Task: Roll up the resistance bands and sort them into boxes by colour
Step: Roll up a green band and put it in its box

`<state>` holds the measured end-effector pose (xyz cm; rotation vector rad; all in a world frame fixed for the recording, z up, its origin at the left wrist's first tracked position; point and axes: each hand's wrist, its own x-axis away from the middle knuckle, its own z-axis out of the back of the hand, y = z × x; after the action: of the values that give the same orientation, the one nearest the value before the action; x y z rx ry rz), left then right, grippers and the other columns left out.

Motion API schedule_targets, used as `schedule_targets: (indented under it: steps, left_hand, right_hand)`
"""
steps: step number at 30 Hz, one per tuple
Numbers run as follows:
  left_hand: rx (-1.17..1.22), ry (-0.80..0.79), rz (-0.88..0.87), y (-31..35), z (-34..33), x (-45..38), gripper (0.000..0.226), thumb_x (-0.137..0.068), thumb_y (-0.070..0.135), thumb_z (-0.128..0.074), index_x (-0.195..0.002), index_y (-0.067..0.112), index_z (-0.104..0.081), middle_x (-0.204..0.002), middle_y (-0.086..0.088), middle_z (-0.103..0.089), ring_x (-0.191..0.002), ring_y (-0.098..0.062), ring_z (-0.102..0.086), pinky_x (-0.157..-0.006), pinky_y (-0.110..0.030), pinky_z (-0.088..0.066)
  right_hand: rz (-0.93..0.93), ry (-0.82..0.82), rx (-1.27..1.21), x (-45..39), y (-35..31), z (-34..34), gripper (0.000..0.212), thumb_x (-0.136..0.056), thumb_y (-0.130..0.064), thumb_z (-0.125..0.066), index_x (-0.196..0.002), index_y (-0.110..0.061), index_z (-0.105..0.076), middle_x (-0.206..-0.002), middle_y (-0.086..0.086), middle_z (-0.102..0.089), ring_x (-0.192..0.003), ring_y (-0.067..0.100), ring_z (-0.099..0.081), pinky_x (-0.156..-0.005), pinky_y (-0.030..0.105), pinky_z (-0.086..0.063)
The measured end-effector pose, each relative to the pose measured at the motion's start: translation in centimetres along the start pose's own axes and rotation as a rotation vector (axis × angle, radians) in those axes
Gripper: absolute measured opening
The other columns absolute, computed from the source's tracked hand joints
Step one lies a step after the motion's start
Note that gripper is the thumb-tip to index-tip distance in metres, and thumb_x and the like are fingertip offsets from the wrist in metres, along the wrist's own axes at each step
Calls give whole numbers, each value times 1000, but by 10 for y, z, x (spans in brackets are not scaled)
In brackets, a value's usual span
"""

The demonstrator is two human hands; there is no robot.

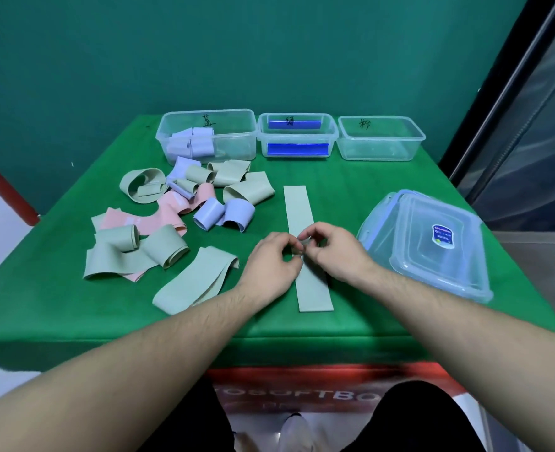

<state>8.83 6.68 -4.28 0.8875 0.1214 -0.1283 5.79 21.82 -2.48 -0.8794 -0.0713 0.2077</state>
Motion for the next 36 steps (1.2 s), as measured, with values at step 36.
schedule_targets:
  steps: [36]
  left_hand:
    - [95, -86, -190, -8, 7, 58, 21, -81, 11, -75, -79, 31, -70, -67, 21, -61, -57, -13, -45, -58, -26, -39]
  right_hand:
    - [212, -61, -208, 79, 44, 6, 10, -83, -16, -78, -85, -26, -76, -82, -9, -71, -75, 8, -61, -74, 29, -47]
